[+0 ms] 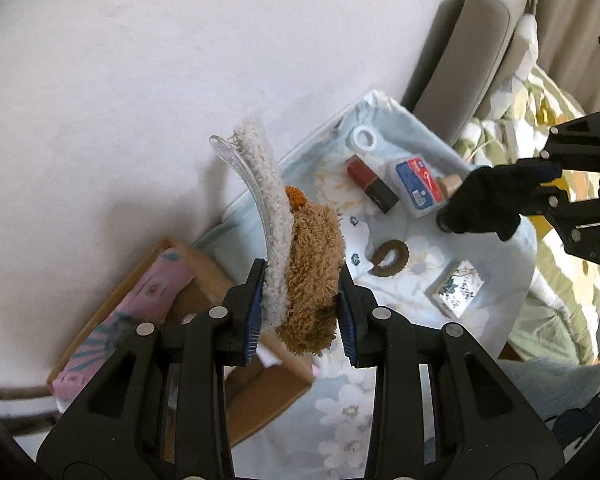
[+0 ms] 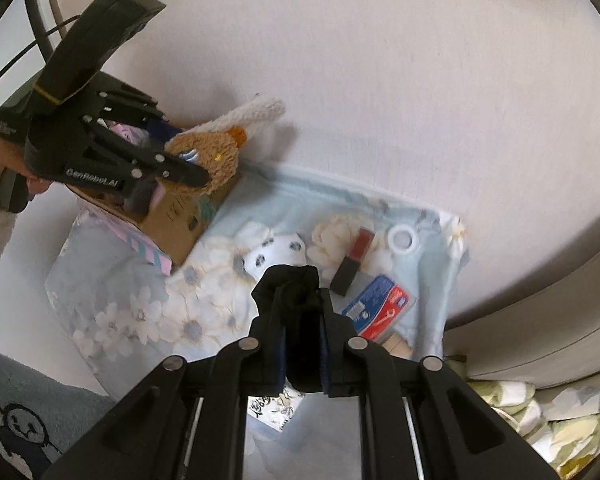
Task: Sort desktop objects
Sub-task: 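Carry the brown teddy and black plush with both tools over the box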
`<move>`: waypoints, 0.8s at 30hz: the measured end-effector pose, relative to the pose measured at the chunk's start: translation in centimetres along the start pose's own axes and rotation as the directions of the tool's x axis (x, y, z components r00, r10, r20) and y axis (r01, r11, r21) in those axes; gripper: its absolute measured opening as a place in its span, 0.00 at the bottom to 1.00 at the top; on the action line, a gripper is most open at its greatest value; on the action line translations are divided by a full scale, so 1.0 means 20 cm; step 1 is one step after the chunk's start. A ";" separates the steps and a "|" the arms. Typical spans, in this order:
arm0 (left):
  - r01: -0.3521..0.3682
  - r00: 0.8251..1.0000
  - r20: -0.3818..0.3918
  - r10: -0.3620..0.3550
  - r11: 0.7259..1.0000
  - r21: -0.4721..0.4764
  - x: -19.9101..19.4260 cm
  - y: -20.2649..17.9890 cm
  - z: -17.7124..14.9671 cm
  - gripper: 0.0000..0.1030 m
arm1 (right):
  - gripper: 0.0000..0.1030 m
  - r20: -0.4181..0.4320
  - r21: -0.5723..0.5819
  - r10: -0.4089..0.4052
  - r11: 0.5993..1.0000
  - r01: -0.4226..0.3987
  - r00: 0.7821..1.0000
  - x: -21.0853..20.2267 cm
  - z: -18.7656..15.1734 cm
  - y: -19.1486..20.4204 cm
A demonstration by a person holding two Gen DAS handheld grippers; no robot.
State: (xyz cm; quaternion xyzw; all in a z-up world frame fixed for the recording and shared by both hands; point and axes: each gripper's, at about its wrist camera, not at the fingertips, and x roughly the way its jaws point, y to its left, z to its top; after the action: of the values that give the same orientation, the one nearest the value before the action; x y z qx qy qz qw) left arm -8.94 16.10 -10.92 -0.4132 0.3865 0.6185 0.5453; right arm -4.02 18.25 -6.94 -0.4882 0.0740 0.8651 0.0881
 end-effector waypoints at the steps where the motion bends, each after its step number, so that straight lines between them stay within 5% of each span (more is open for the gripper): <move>1: -0.007 1.000 0.015 0.007 1.000 -0.006 -0.04 0.02 -0.01 0.28 | 0.11 0.003 -0.001 -0.007 1.000 0.007 1.000 -0.01 0.03 0.01; 12: -0.066 0.992 0.098 0.080 0.988 -0.137 -0.38 0.29 -0.27 0.28 | 0.11 0.089 -0.073 0.030 0.997 -0.023 0.996 -0.12 0.39 0.28; 24: -0.118 0.986 0.075 0.152 0.933 -0.340 -0.45 0.75 -0.66 0.28 | 0.11 0.054 -0.167 0.137 0.978 -0.126 0.989 0.11 0.70 0.72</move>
State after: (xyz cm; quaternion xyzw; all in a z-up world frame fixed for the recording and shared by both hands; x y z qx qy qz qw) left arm -22.09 -0.99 -6.87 -0.4406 0.2756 0.7311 0.4421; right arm -20.01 7.44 -1.02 -0.4594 0.0321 0.8876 -0.0071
